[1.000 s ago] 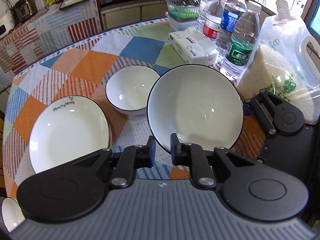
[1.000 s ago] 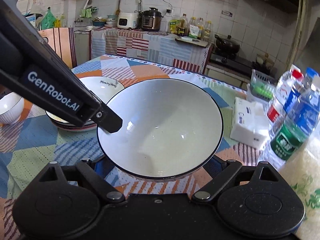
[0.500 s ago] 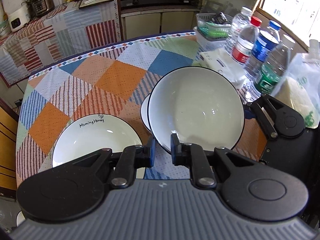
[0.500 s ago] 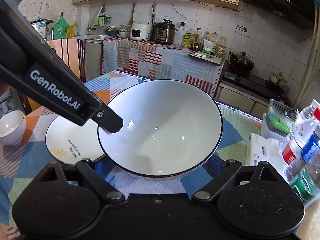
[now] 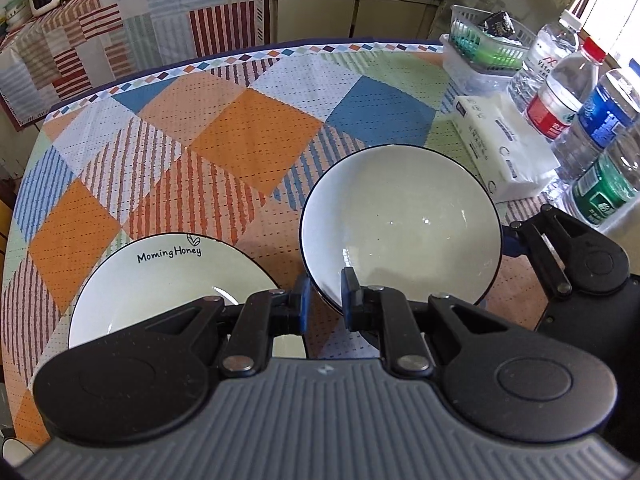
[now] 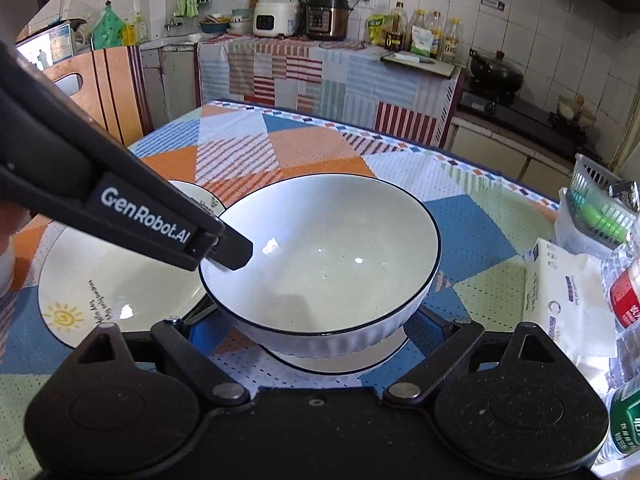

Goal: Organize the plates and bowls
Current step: 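Carry the second bowl onto the first bowl and open both grippers, then reach both grippers to the third white bowl and grip its rim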

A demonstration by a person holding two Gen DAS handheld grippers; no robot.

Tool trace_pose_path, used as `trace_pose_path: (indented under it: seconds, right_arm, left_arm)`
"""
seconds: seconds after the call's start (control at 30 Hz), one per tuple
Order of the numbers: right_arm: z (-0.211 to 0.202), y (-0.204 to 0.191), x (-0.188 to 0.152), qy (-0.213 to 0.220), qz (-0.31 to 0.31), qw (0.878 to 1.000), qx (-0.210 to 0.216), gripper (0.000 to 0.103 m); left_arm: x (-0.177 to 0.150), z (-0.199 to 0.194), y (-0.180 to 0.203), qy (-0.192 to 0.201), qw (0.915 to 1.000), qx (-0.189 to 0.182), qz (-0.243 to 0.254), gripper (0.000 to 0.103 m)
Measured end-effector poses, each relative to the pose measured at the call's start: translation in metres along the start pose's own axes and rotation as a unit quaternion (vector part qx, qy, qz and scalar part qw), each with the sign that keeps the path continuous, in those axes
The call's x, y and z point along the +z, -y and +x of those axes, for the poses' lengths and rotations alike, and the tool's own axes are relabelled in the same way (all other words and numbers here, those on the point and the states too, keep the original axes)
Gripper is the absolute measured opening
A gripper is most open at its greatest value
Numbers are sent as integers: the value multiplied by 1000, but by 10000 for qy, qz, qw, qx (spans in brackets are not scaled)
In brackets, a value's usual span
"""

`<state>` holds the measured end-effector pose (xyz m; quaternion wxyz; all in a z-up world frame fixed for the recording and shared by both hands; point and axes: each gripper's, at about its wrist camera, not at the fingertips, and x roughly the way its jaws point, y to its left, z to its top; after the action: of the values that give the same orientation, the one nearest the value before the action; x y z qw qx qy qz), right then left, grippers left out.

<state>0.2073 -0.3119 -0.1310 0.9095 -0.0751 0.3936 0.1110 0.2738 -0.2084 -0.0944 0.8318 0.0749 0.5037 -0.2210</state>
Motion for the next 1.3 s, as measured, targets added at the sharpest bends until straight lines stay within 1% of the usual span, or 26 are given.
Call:
trace_pose_path:
  seconds: [0.1,0.17,0.27,0.4,0.53,0.6,0.67,0.73,0.8,0.87,0.97,1.1,1.17,1.23,1.3]
  right_arm:
    - [7,3,1,-179,79,9998,48,95]
    - [8,3,0,-288,103,9995,61,95]
    - [9,0,0,-328,-49,9994,-12,96]
    - [11,-2,5,-509,-186,9985,-23,96]
    - [13,-1,8,-637,-182,9978,-56,98]
    - [14,3,9,-703,-37,9975,-38,99]
    - [12,6,10,-648,103,9978,-69,99]
    - [7,5,9,-595,141,9981,-75,99]
    - [-1,3,8,-533,154,9984,-85,99]
    - [-13,0,6,-454,193,9988,-61,99]
    - [-30,-8,6,-397,167,9991,-22,99]
    - [-55,-20,6,-361,57,9993,-76,99]
    - [-68,-24,7,-349,64,9994,-58,99]
    - [-81,-28,7,-345,108,9993,-11,99]
    - [-93,-31,6,-355,139,9993,15,99]
  left_arm:
    - [0,7,2,-76,9999,39,-78,14]
    - [-2,12,6,-90,9999,115,-36,15]
    - [-4,18,8,-117,9997,198,-15,15]
    - [-2,25,3,-283,9992,155,-225,16]
    - [-3,25,3,-251,9993,126,-243,15]
    - [-4,22,3,-161,9994,85,-307,16]
    - [-2,17,4,-119,9993,89,-356,17]
    - [-2,10,5,-90,9993,89,-351,18]
    - [-4,-2,7,18,9995,41,-317,22]
    - [-6,-14,9,83,9996,75,-249,22]
    - [-10,-33,15,97,9999,105,42,22]
    - [-19,-61,22,149,9989,193,406,24]
    - [-26,-77,25,212,9977,261,585,28]
    - [-35,-93,26,284,9967,365,673,40]
    - [-44,-108,26,351,9959,475,683,45]
